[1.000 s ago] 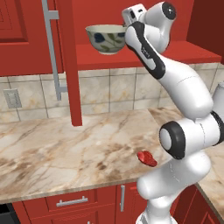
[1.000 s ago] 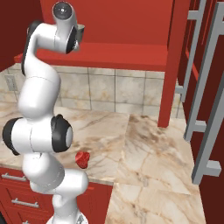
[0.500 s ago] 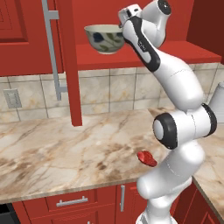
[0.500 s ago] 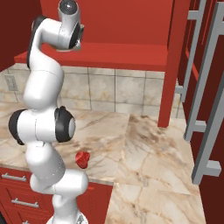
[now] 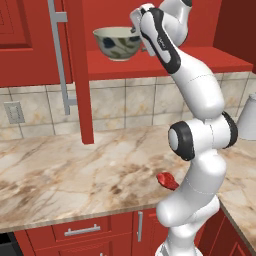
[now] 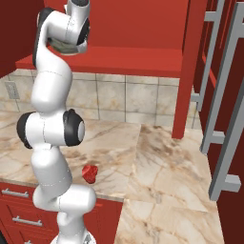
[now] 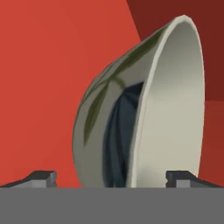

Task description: Retrieve the bowl from the cabinet, then place the raw meat into the bowl to avoid contamination.

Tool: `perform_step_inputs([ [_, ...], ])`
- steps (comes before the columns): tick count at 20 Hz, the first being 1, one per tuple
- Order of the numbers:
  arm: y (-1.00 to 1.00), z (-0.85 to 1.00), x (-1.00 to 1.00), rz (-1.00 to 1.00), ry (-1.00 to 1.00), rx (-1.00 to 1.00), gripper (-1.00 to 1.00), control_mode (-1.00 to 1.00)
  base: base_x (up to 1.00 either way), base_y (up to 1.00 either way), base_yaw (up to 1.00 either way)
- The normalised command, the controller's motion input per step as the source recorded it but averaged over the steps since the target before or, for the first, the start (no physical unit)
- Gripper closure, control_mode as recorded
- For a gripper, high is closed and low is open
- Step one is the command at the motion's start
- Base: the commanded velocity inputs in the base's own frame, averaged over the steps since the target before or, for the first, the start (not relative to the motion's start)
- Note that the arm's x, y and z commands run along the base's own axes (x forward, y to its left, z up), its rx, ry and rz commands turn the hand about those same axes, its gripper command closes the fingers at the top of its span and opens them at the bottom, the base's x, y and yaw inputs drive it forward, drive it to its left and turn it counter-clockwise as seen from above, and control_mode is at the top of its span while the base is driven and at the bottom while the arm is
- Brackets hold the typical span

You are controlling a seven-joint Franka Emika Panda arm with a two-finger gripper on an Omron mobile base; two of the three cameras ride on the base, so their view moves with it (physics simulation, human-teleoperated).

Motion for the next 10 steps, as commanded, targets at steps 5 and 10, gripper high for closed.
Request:
perform_step_inputs([
  [5, 0.29, -0.15, 0.19, 0.08, 0.14, 0.0, 1.0, -1.0, 0.0, 0.0, 0.0],
  [10, 0.16, -0.1, 0.06, 0.03, 0.05, 0.0, 1.0, -1.0, 0.0, 0.0, 0.0],
])
